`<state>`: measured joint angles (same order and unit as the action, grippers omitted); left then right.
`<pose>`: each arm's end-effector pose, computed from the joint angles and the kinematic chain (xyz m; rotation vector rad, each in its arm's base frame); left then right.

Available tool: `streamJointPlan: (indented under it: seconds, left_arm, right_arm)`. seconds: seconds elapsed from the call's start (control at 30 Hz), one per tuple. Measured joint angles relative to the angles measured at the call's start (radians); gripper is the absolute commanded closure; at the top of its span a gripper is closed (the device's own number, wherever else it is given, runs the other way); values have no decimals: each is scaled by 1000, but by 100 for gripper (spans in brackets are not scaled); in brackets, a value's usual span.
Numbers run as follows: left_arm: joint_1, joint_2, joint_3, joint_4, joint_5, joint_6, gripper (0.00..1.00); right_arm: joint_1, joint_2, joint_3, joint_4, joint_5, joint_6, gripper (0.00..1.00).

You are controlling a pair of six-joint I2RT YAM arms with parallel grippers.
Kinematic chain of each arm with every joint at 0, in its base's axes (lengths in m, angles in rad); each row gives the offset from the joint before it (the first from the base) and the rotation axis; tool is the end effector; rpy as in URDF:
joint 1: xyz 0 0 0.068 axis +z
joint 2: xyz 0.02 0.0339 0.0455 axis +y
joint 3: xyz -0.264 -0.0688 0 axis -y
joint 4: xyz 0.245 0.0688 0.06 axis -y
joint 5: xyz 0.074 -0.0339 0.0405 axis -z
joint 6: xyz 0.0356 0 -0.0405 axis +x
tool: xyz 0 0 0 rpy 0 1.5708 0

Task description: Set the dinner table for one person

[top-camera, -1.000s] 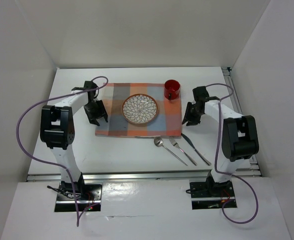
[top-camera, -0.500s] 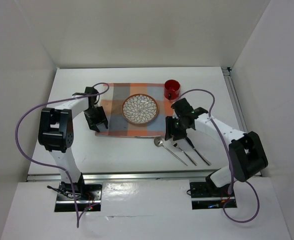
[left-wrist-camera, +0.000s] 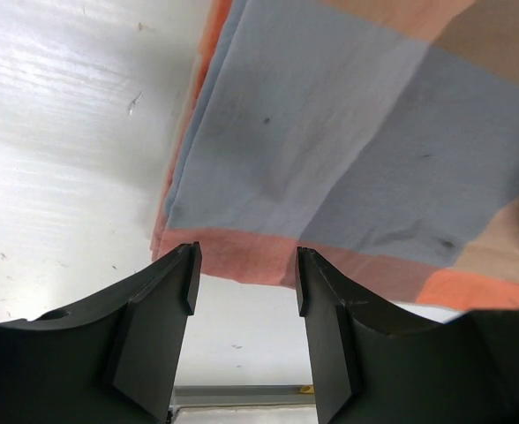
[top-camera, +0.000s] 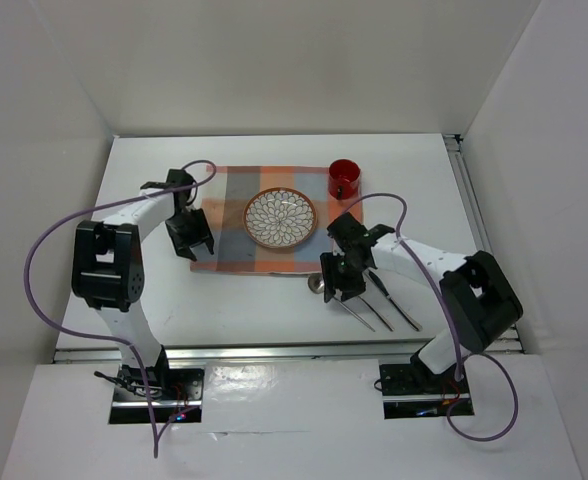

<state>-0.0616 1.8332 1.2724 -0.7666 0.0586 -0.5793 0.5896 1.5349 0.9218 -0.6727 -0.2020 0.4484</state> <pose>0.3535 -0.0239 0.1827 -0.7380 2.8280 -0.1939 0.2255 0.1594 0.1809 -0.2515 2.9472 0.4707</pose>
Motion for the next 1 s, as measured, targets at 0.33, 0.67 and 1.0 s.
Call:
streamJointPlan:
  seconds: [0.33,0.67,1.0]
  left_arm:
    - [0,-57,112,-30,-3,1,36]
    - [0,-64,113,-53,-3,0,36]
    - [0,-64,196,-80,-3,-4,36]
  right_arm:
    - [16,64,0,1,109,0,43]
    - [77,93,-9,19,148,-3,67]
    - [122,87,2,-12,162,-27,100]
